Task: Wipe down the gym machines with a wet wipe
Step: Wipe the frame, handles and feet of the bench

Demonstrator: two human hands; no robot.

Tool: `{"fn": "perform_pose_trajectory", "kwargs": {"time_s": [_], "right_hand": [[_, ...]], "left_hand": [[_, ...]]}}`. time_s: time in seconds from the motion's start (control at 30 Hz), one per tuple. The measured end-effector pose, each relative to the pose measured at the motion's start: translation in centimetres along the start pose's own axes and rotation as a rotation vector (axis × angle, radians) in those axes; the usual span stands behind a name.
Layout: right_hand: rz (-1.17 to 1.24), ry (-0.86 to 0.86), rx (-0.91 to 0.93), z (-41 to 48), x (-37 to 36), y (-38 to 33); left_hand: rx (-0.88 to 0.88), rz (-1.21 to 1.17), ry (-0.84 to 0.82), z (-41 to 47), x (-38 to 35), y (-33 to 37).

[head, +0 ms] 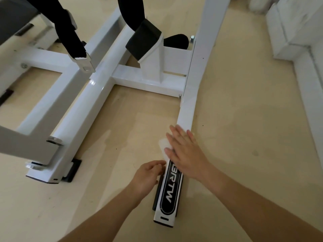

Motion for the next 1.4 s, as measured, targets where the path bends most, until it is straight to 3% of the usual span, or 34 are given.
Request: {"fn": "perform_pose_trajectory", "kwargs": {"time_s": [0.1, 0.2, 0.27, 0.33, 0.43, 0.5, 0.6, 0.7, 0.8, 0.97, 1.07, 1.17, 1.27, 1.4], "right_hand": [[0.007, 0.015, 0.191, -5.0, -1.3, -3.7], [0.041, 0.006, 0.281, -5.7, -1.1, -2.6], [0.047, 0.030, 0.238, -3.1, -0.4, -0.3], [0.062, 0.056, 0.063, 0.7, 0.8, 1.7], [0.177, 0.081, -0.103, 3.2, 0.9, 1.6], [0.279, 0.129, -0.080, 1.2, 0.3, -0.3], [0.269, 0.262, 0.011, -2.9, -1.1, -1.9], [0.308, 0.345, -0.288, 0.0, -0.5, -1.0], [0.448, 0.270, -0.633, 4.8, -0.2, 0.5], [0.661, 0.335, -0.989, 11.3, -0.3, 5.8], [0.771, 0.409, -1.064, 13.4, -0.1, 7.9], [0.905, 0.401, -1.049, 13.5, 0.1, 8.2], [0.811, 0.407, -0.874, 10.4, 0.2, 5.9], [0.615, 0.308, -0.663, 4.1, -1.4, 1.6]], "left_hand": [[-0.097, 0.248, 0.181, 1.2, 0.4, -0.5], [-0.109, 0.350, 0.163, 1.1, 0.4, -1.4], [-0.128, 0.331, 0.127, 0.6, 0.1, -1.5], [-0.147, 0.319, 0.085, 0.0, -0.4, -0.9], [-0.239, 0.363, 0.151, 0.0, -0.3, 0.3], [-0.283, 0.316, 0.222, 0.4, 0.2, 1.3], [-0.287, 0.276, 0.182, 1.1, -0.1, 1.8], [-0.286, 0.285, 0.097, 1.9, -1.3, 1.9], [-0.283, 0.291, 0.069, 2.8, -2.9, 2.4], [-0.306, 0.315, 0.130, 4.7, -4.1, 4.0], [-0.283, 0.318, 0.163, 5.6, -4.2, 4.2], [-0.263, 0.269, 0.134, 5.3, -4.4, 3.9], [-0.256, 0.168, 0.155, 5.1, -4.4, 3.5], [-0.530, 0.172, 0.336, 4.3, -3.8, 4.3]]}}
Point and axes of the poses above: each hand's wrist, its own z-axis towards the middle knuckle, its own x-axis out of the back of the hand, y = z × x, the point moved 1 cm from there along z, towards the middle knuckle, and after that the axes turned 11 degrees about y, right-handed, at the moved point
